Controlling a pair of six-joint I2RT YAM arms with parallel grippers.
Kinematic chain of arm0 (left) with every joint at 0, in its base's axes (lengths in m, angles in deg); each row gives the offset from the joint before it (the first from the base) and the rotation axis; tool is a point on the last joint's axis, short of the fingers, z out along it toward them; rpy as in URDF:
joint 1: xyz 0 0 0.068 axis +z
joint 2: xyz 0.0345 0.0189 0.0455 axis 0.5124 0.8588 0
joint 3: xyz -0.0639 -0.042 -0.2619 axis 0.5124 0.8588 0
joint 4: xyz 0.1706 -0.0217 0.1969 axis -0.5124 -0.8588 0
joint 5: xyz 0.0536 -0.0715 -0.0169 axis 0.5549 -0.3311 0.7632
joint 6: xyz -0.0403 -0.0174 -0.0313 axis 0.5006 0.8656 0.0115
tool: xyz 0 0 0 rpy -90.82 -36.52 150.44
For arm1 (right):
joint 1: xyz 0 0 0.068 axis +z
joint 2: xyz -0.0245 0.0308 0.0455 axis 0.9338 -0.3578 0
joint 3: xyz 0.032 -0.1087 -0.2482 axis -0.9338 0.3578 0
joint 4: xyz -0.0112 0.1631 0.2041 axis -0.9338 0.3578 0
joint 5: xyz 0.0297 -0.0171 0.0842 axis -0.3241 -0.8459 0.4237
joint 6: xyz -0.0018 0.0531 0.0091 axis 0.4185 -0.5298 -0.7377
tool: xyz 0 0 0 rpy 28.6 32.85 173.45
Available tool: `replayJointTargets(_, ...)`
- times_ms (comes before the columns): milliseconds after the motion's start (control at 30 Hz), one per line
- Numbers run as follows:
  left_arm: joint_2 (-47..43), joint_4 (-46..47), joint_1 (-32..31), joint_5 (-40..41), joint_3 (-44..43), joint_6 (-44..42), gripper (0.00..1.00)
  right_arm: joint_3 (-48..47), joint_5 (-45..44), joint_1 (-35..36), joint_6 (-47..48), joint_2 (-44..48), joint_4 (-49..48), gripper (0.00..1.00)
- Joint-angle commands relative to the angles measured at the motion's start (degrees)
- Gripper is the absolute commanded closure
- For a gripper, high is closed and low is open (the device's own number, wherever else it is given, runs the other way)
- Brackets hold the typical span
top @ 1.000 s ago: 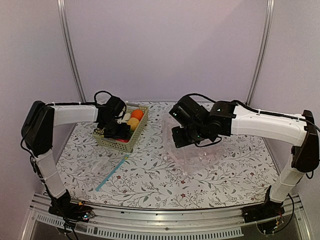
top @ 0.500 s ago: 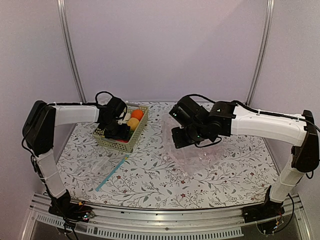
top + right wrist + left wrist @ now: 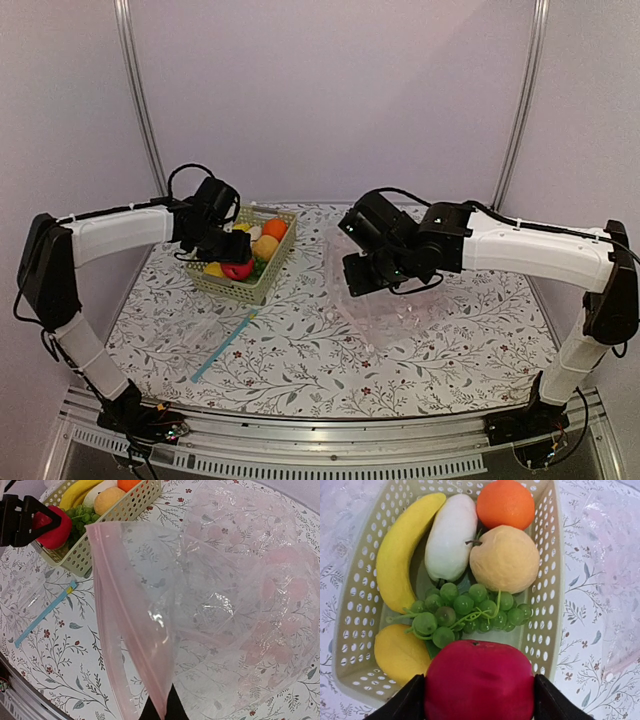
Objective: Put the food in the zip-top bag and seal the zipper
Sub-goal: Pick up the fake fruit from the bin, then place the fake fruit in the zipper food storage bag.
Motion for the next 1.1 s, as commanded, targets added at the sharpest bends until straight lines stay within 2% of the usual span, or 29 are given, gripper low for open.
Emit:
replayJointTargets(0,-6.5,3.24,-0.84,-0.34,2.57,0.83,0.32,-0.09,0.04,-0.39,0.75,2.43,-0.48,1.0)
replayJointTargets(267,-21.3,10.56,-6.27,-8.88,8.63,-0.06,0.32,0.11,1.78,-1.06,0.78,3.16,-1.17,1.0)
replayJointTargets(533,-30.55,23.43,-15.09,-24.33,14.46,5.76,0.32,1.67,6.67,-1.9,0.66,4.8,-4.82,1.0)
replayJointTargets(800,-30.06,40.0,-21.43,-30.31,17.44,11.57,0.32,3.45,10.91,-2.03,-0.33,7.74,-9.33,1.0)
replayJointTargets(1067,-25.34,45.2,-24.5,-28.08,16.82,12.27,0.32,5.25,13.87,-2.1,-1.14,11.23,-13.59,1.0)
